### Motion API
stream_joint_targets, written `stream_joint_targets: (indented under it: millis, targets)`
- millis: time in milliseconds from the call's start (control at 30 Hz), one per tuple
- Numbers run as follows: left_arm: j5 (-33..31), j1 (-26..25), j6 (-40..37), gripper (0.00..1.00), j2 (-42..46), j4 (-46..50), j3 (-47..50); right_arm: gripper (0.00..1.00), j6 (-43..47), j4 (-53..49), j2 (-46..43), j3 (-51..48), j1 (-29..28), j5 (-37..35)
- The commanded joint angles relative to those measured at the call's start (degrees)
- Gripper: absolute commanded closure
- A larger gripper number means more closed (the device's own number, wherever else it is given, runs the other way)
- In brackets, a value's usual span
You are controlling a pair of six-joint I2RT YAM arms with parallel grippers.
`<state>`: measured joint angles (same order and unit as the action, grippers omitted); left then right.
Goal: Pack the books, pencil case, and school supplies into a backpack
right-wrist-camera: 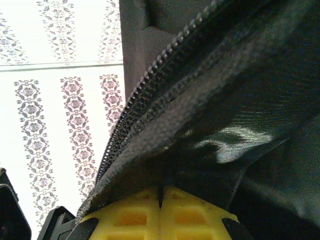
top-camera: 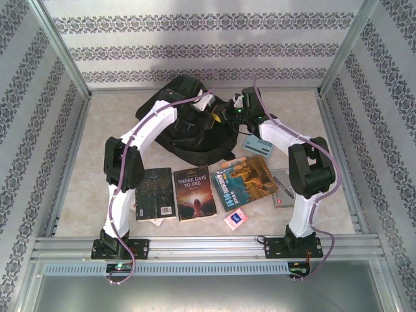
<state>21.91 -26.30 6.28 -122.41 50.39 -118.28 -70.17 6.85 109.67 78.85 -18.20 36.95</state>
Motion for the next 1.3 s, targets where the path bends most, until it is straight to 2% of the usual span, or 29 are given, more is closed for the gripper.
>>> stream_joint_targets:
  millis: [0,233,367,433,500,567,667,733,800,900,1033,1167,1267]
  targets:
    - [-2.1,-0.4,-0.7,0.8,2.6,0.2,-2.1,0.99,1.5,0.2,-1.7,-1.1,0.6,-0.2]
    - [-3.1,-0.3,-0.9,0.78,2.7,0.9,-2.6,0.95,4.4,-3.0,-3.4,-2.3,1.3,-1.6]
    - [-4.2,-0.3,-0.9,0.86,2.5,1.6,-3.1,0.92,5.4,-4.0,-4.8,-3.3,2.0,-2.4]
    - [-4.4,-0.2,-0.8,0.85,2.5,1.6,-3.2,0.86,6.5,-5.4,-5.3,-3.4,2.2,-3.0]
    - [-5.7,-0.3,-0.7,0.81,2.4,2.1,-3.7,0.8,7.6,-6.8,-5.7,-3.3,2.3,-3.7]
    - [-7.7,-0.3,-0.7,0.72,2.4,2.7,-4.2,0.76,7.9,-7.4,-5.8,-3.3,2.5,-3.8]
    - [-8.8,-0.3,-0.8,0.62,2.4,3.0,-4.7,0.75,8.0,-7.5,-5.8,-3.3,2.6,-3.7]
    - [-8.7,-0.2,-0.8,0.61,2.2,3.3,-5.1,0.75,8.2,-7.7,-5.9,-3.3,2.6,-3.7]
    - [-8.1,-0.3,-0.9,0.68,1.7,3.5,-5.4,0.75,8.3,-7.9,-6.0,-3.2,2.6,-3.7]
    - [-6.2,-0.3,-1.2,0.87,0.2,4.5,-6.6,0.75,8.4,-8.0,-6.2,-3.4,2.6,-3.8]
    - [-1.2,-0.3,-0.9,1.0,-0.2,4.0,-6.6,0.75,8.9,-8.3,-6.6,-3.9,2.9,-3.9]
    - [3.6,-0.1,0.7,1.0,-0.1,3.0,-6.7,0.75,10.2,-9.6,-8.2,-4.8,3.3,-5.1]
    - [1.8,0.3,2.2,1.0,1.4,2.3,-7.2,0.73,13.7,-13.6,-11.6,-5.3,3.7,-8.5]
